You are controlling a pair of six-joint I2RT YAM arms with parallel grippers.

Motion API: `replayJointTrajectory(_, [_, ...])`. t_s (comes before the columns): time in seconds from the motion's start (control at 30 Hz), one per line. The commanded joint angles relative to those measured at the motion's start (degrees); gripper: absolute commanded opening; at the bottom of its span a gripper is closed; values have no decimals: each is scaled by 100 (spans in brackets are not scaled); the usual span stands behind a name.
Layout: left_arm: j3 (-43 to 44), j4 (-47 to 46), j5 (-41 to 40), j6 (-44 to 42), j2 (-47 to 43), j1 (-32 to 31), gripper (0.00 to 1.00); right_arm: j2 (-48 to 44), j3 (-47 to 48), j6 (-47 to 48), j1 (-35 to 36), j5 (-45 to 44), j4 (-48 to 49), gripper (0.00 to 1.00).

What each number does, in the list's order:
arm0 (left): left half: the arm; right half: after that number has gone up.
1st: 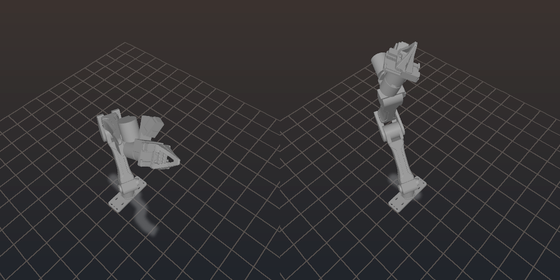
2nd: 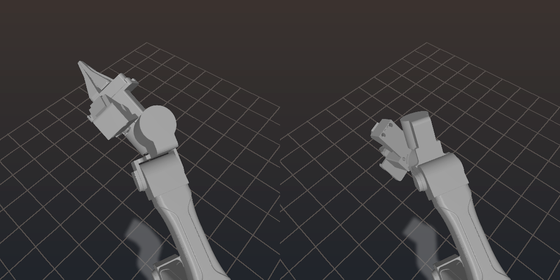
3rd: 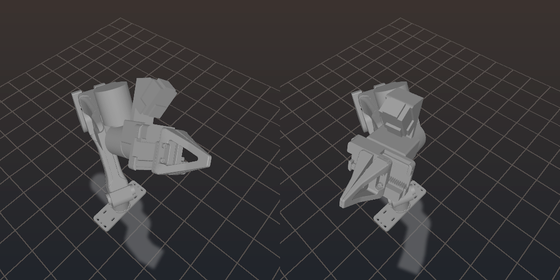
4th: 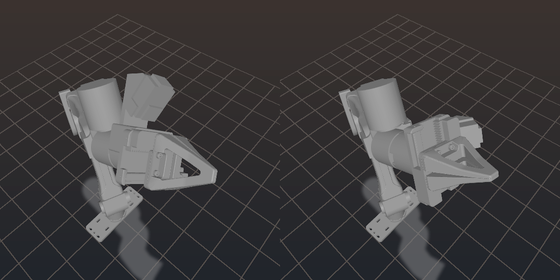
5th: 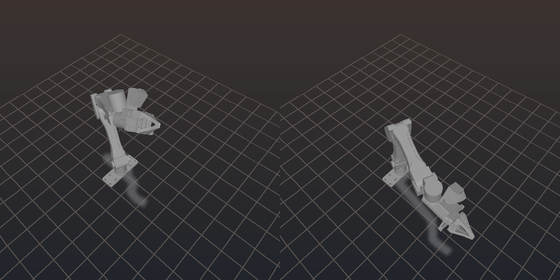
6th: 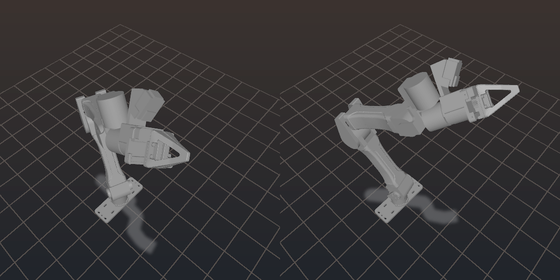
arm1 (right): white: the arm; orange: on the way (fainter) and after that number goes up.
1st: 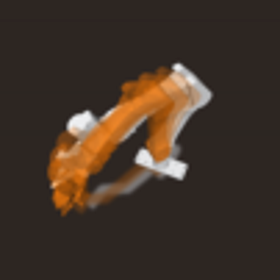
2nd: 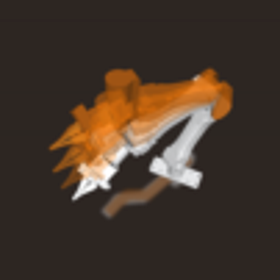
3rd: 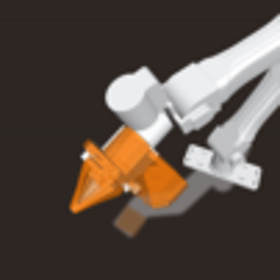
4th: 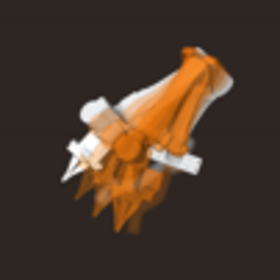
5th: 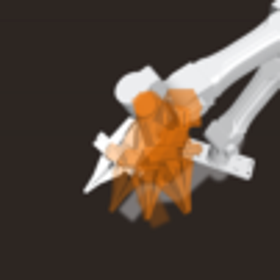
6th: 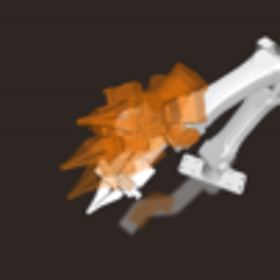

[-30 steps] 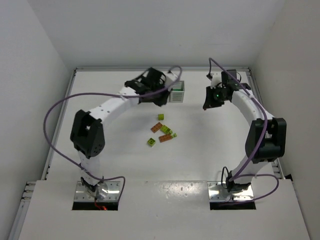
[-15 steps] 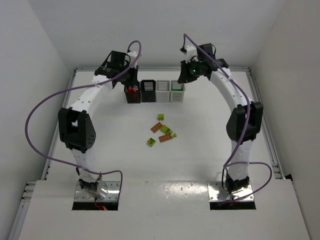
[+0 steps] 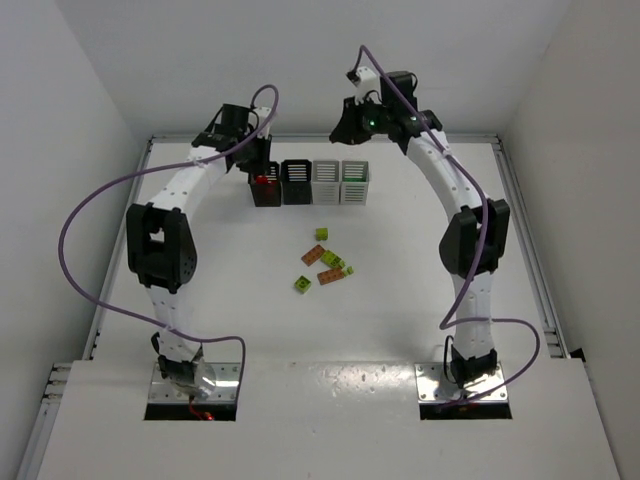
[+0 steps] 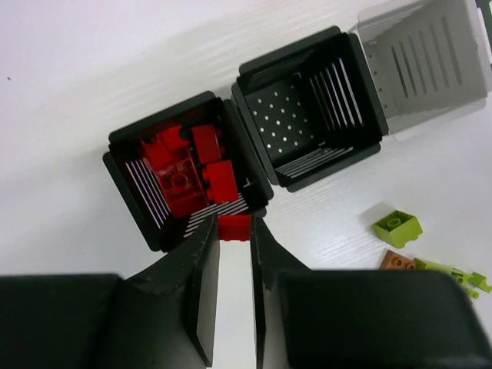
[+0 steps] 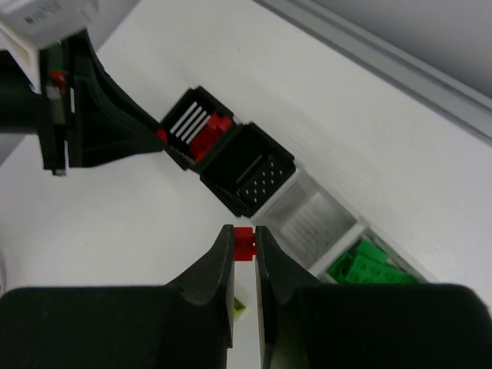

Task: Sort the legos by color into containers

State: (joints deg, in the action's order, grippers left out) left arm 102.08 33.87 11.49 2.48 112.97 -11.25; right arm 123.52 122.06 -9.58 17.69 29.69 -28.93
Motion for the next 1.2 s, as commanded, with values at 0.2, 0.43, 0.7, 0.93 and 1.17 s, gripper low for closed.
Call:
replayJointTrajectory(0.2, [312,-205,-506,103,295,52,3,417,546,-791,331,204,1434,0])
replayJointTrajectory(0.43, [365,-257,-718,103,401,52,13,602,547,-1054,489,98,1943,0])
replayJointTrajectory(0.7, [418,-372,-665,218,401,52,37,524,187,-1273,542,-16,2215,0])
replayJointTrajectory(0.93, [251,-478,-420,331,-2,298,42,558,151,-1415,648,-68,2505,0])
replayJointTrajectory(1.17, [-12,-583,-95,332,-240,413,49,611,213,-1529,805,-192,2638,0])
